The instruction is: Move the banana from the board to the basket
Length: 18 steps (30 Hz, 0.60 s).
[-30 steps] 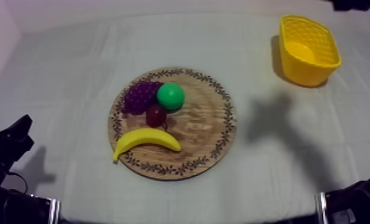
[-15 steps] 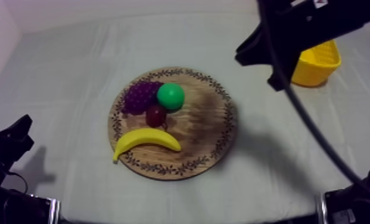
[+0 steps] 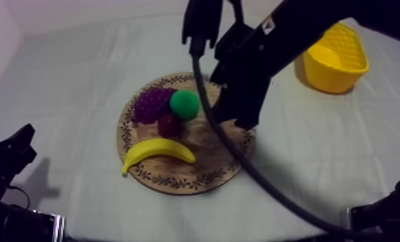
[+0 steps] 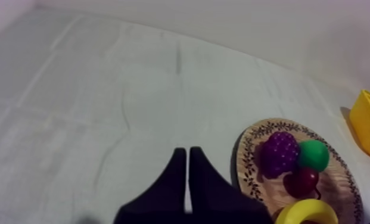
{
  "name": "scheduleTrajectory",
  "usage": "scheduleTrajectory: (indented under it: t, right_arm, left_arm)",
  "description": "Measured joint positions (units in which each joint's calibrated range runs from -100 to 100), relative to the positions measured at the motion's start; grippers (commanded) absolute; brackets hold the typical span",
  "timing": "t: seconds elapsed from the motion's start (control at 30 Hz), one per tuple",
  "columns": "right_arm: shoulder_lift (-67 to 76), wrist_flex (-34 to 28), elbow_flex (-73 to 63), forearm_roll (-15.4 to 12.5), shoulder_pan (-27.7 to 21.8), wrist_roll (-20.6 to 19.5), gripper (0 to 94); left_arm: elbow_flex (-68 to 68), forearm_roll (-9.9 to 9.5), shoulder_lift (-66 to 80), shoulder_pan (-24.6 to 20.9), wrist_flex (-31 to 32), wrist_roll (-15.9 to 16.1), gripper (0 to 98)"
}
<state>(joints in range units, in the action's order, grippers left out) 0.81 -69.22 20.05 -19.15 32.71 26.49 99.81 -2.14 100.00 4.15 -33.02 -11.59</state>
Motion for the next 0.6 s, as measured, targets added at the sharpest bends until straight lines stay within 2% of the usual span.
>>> scheduleTrajectory:
  t: [0.23,0.6]
  right_arm:
    - [-7.6,2.6,-2.1,-0.1,2.2,0.7,58.1]
    - [-18.4,6.4,-5.5,-1.5,4.6,2.2,58.0]
  left_arm:
    - [0.0,0.0,0.0,0.0,-0.1,0.0,0.1]
    - [0.0,0.0,0.0,0.0,-0.1,0.0,0.1]
